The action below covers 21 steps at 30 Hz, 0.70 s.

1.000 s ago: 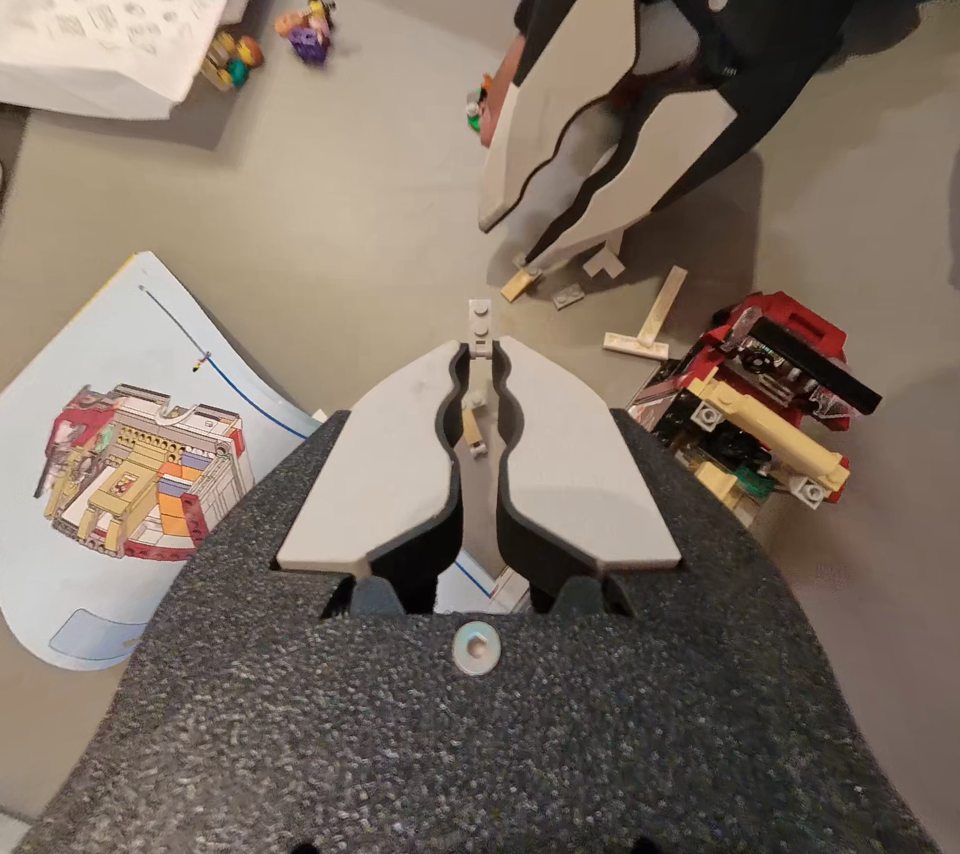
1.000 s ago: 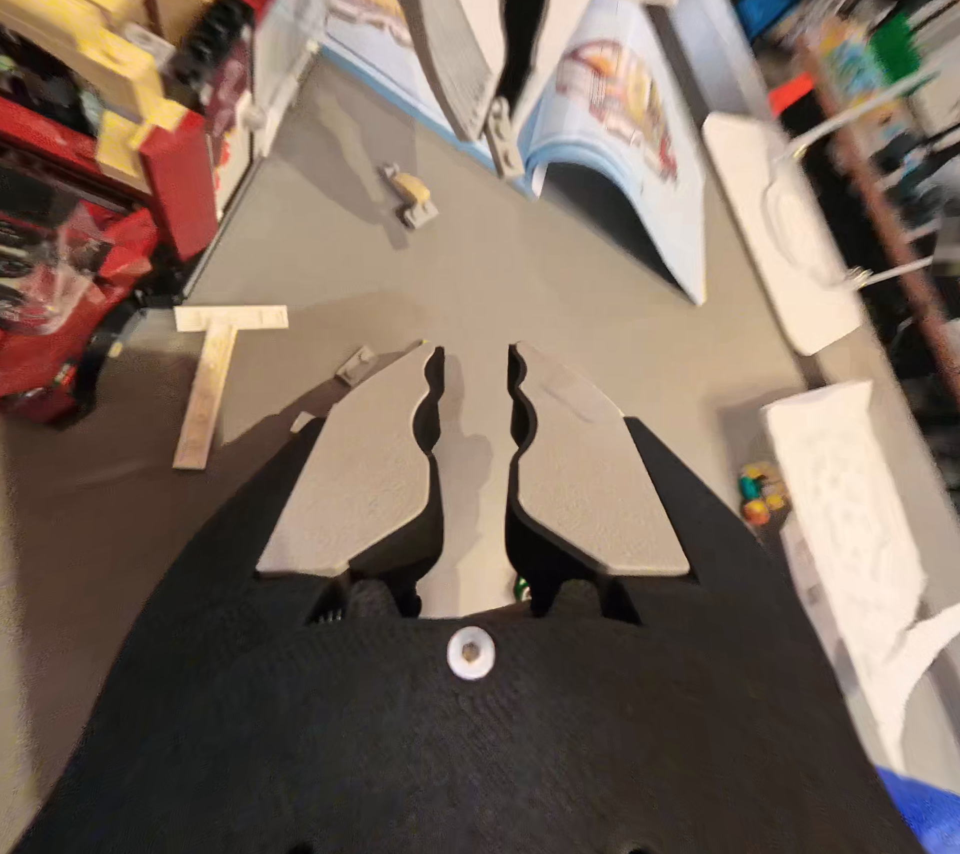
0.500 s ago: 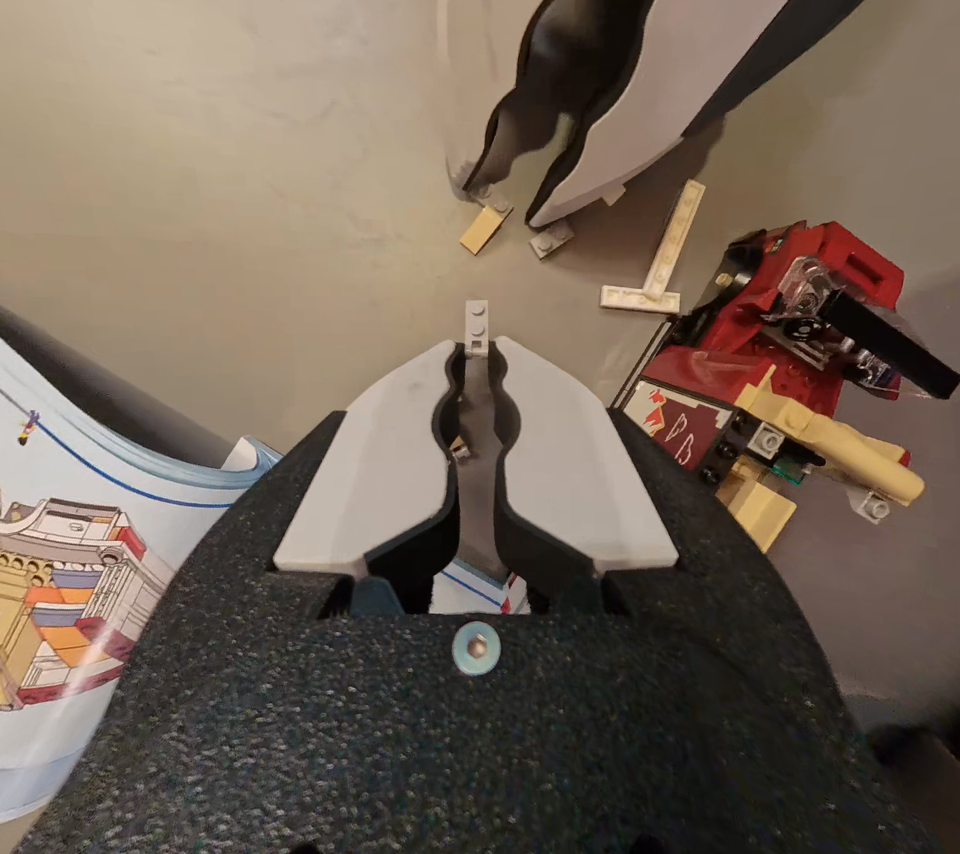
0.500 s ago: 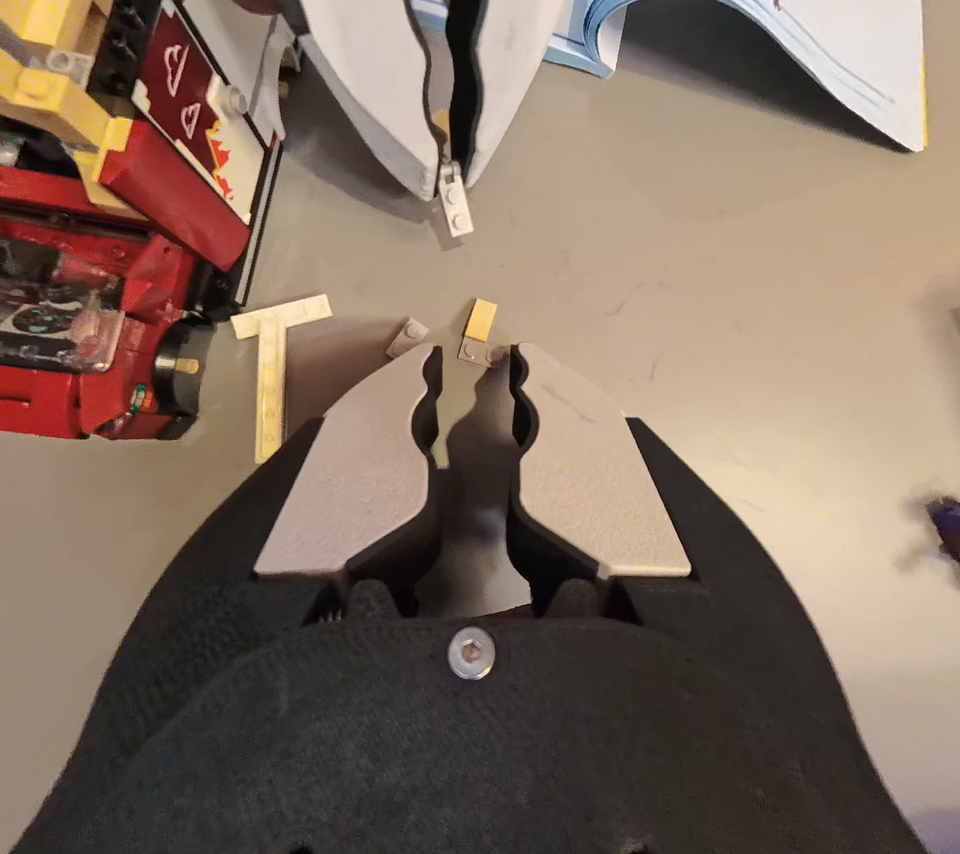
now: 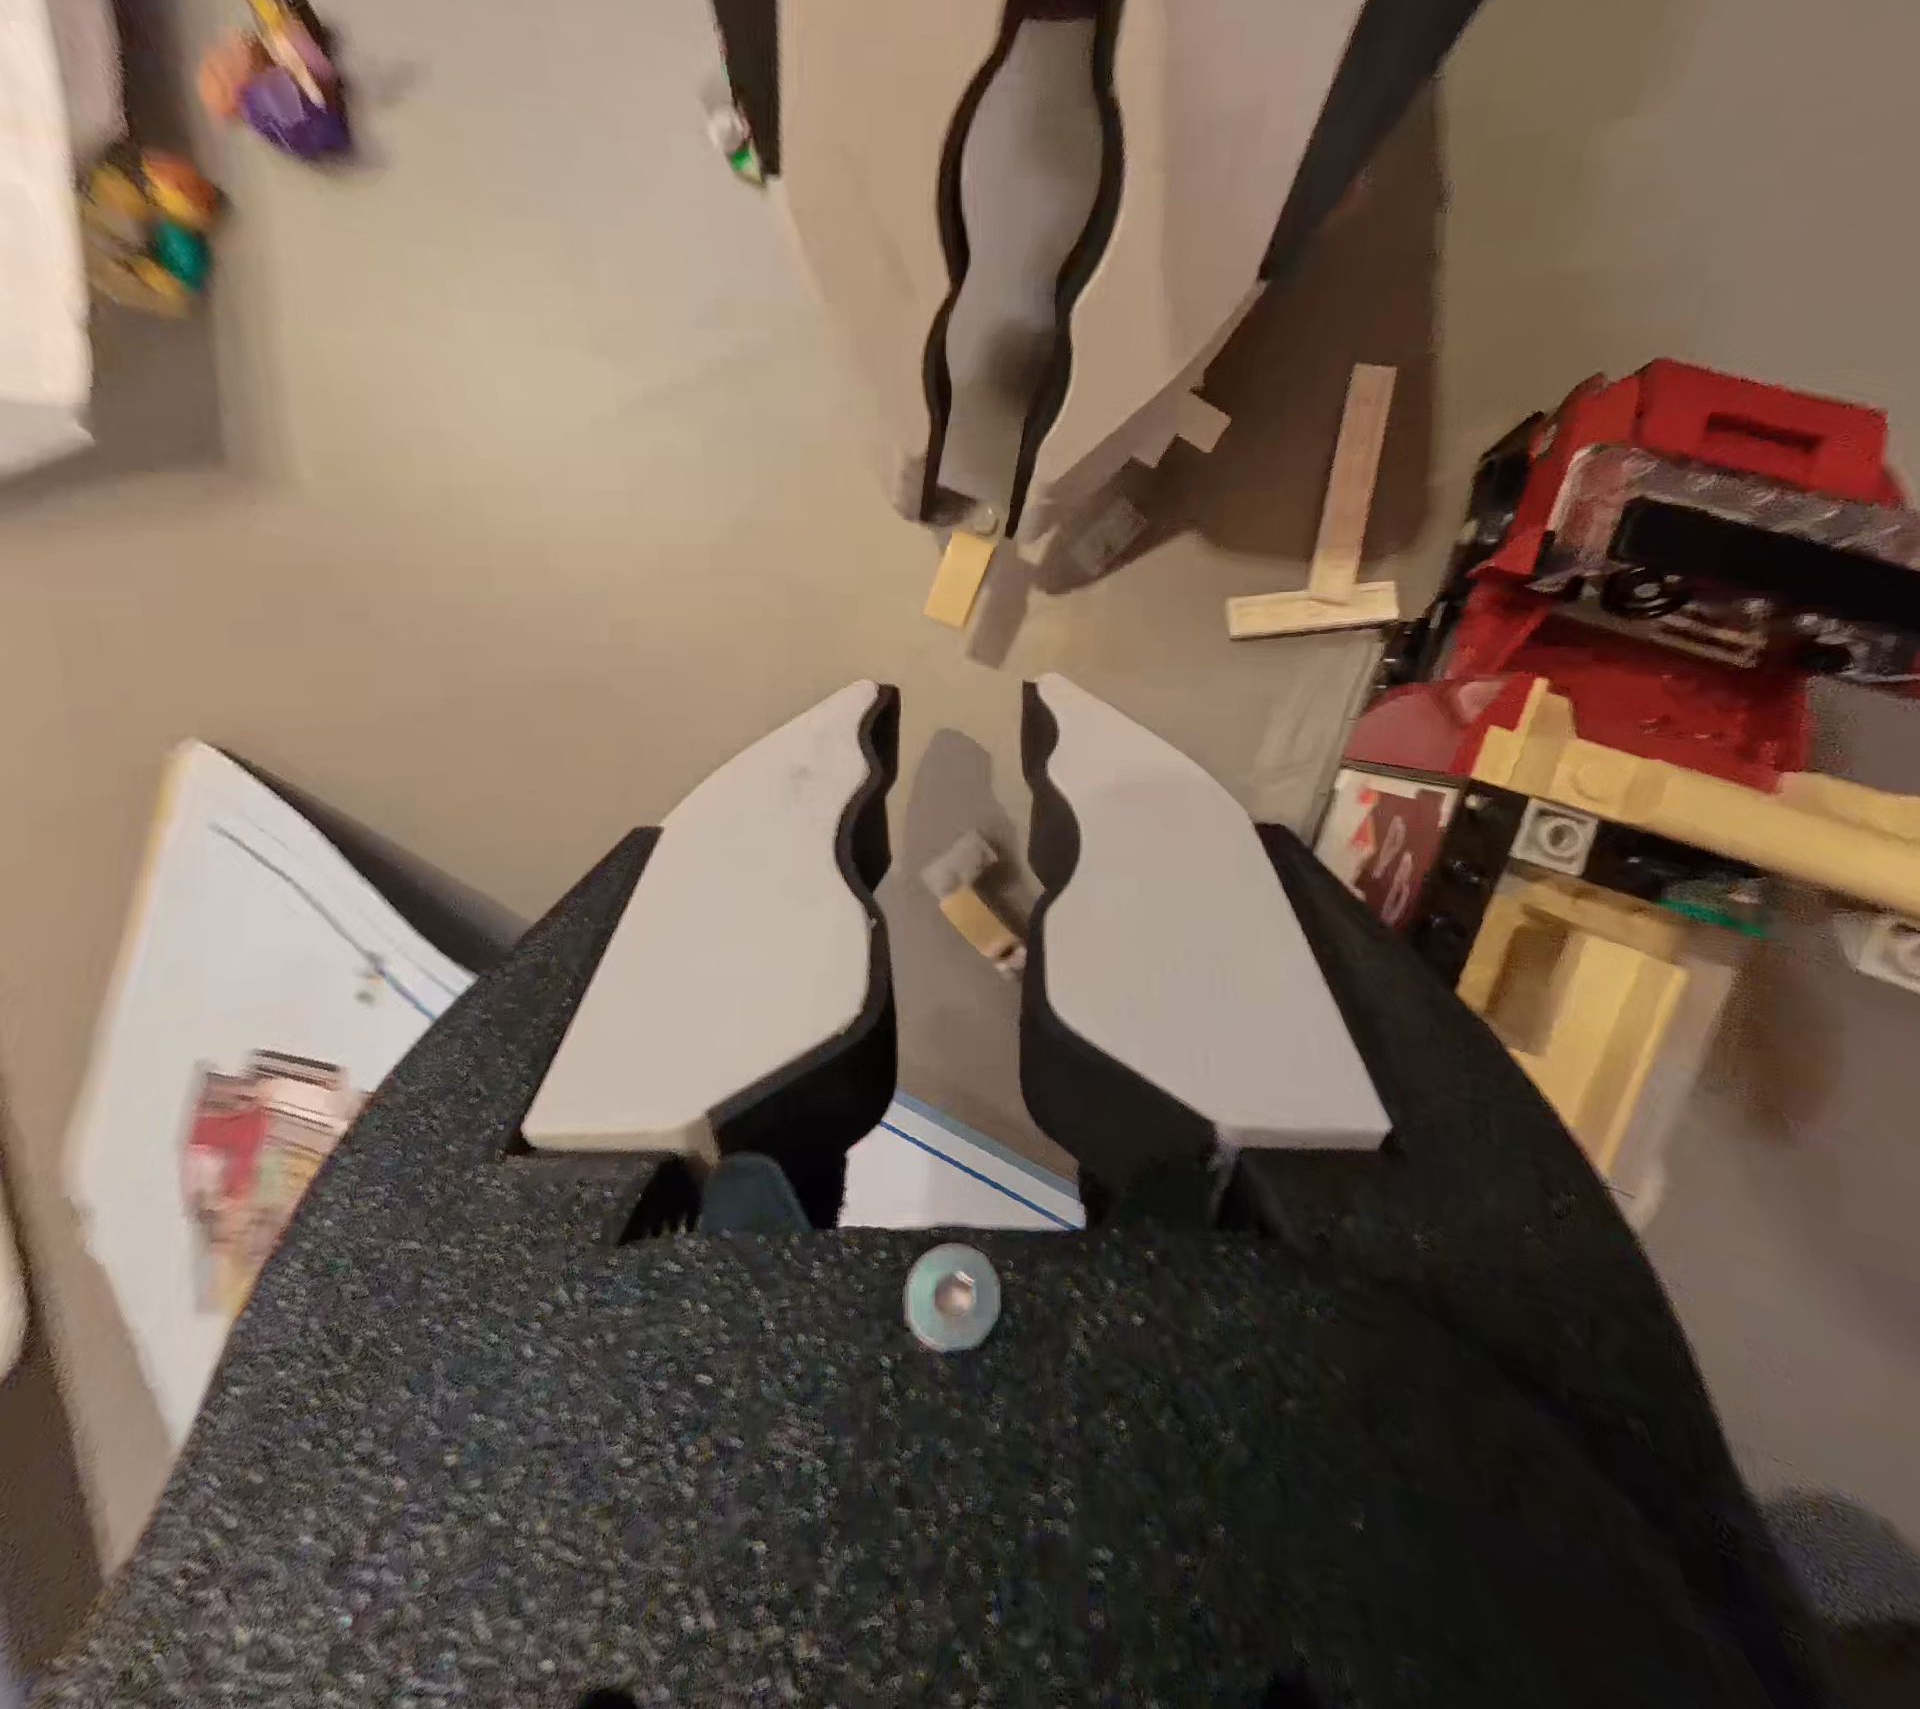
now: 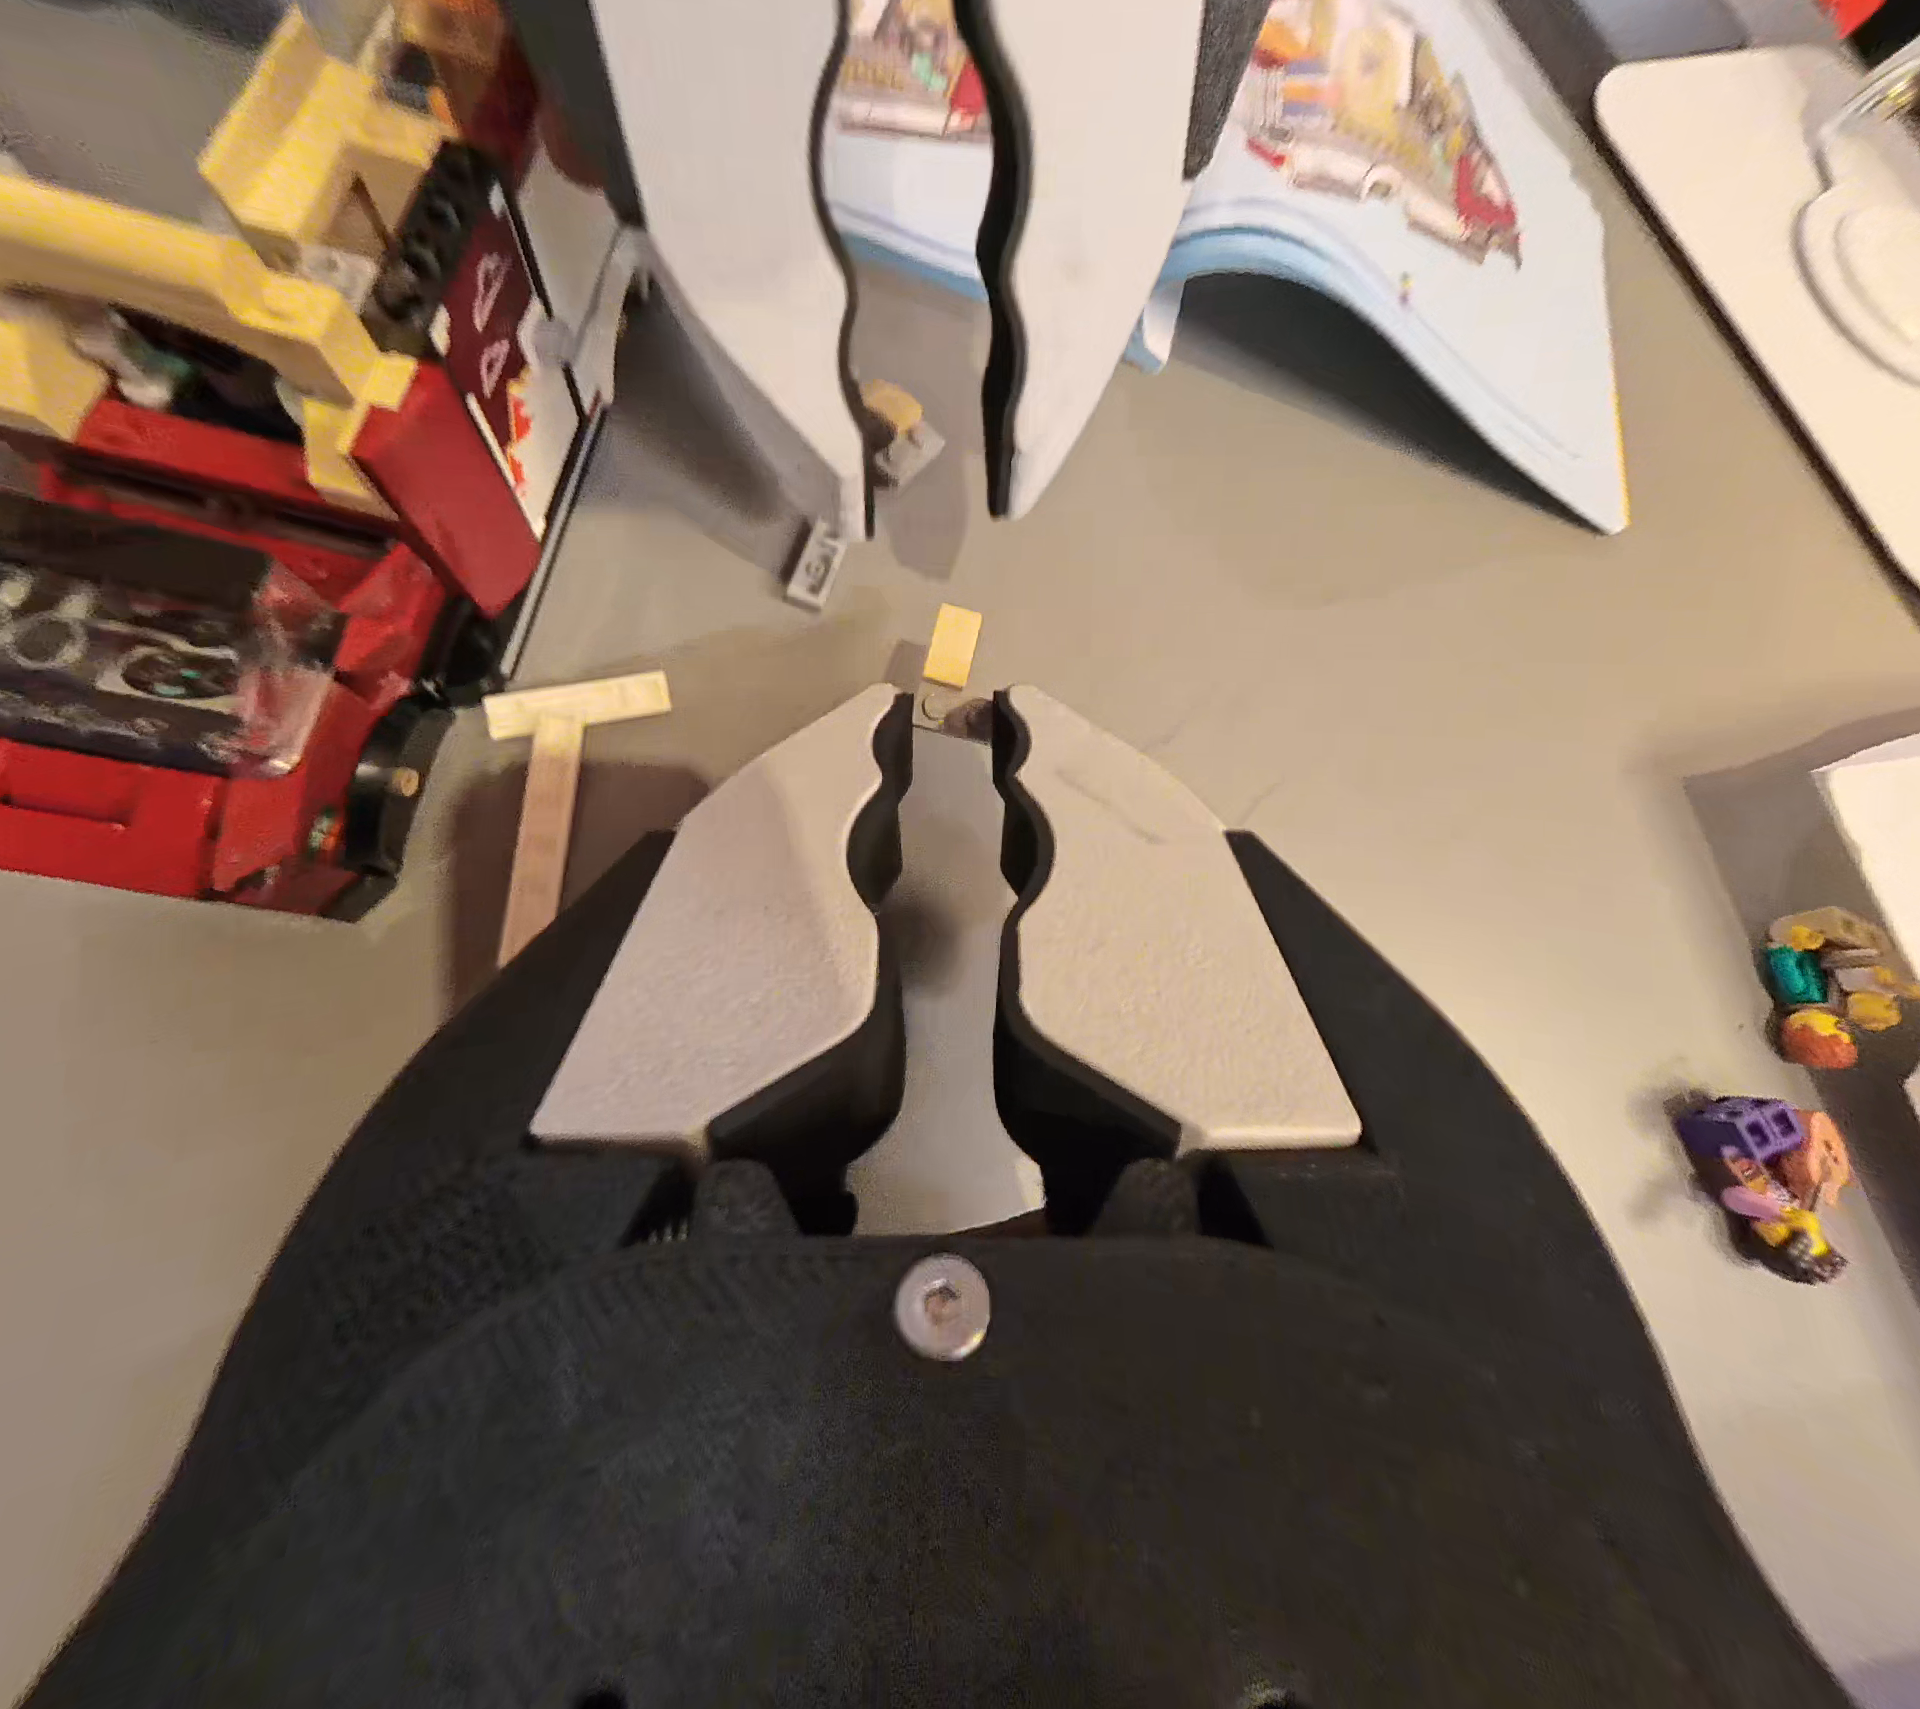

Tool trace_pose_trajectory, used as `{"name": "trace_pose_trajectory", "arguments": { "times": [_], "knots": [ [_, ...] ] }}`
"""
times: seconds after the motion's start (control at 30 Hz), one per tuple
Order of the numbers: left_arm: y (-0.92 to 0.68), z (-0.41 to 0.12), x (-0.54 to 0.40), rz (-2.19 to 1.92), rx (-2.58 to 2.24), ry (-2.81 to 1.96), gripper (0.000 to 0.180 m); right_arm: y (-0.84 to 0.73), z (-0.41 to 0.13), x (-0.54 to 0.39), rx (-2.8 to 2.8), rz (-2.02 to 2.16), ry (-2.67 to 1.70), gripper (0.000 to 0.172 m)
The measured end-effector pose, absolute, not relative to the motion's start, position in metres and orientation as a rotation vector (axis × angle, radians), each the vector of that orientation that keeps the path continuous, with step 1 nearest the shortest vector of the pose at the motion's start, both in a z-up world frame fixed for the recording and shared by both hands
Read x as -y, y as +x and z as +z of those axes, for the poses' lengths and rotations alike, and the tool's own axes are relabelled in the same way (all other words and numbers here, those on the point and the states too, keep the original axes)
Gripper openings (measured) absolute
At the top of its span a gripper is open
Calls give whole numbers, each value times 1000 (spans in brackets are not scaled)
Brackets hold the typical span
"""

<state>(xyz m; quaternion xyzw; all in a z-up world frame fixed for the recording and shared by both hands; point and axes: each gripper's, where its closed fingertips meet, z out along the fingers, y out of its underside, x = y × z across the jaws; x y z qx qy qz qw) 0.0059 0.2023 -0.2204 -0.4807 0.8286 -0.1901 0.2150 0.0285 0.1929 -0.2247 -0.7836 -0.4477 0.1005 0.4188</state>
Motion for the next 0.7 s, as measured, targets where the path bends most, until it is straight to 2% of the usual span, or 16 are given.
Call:
{"name": "trace_pose_trajectory", "arguments": {
  "times": [0.4,0.5,0.63,0.7],
  "knots": [
    [30,-200,-204,-21,-2166,-654,20,27,-194,-192,1002,422,-1901,14],
    [32,-202,-203,51,-2168,-596,9,25,-189,-190,979,482,-1889,14],
    [32,-201,-206,23,-2155,-678,9,25,-185,-192,976,476,-1844,11],
    [29,-201,-207,-8,-2159,-744,8,26,-183,-194,1008,382,-1775,16]
  ]
}}
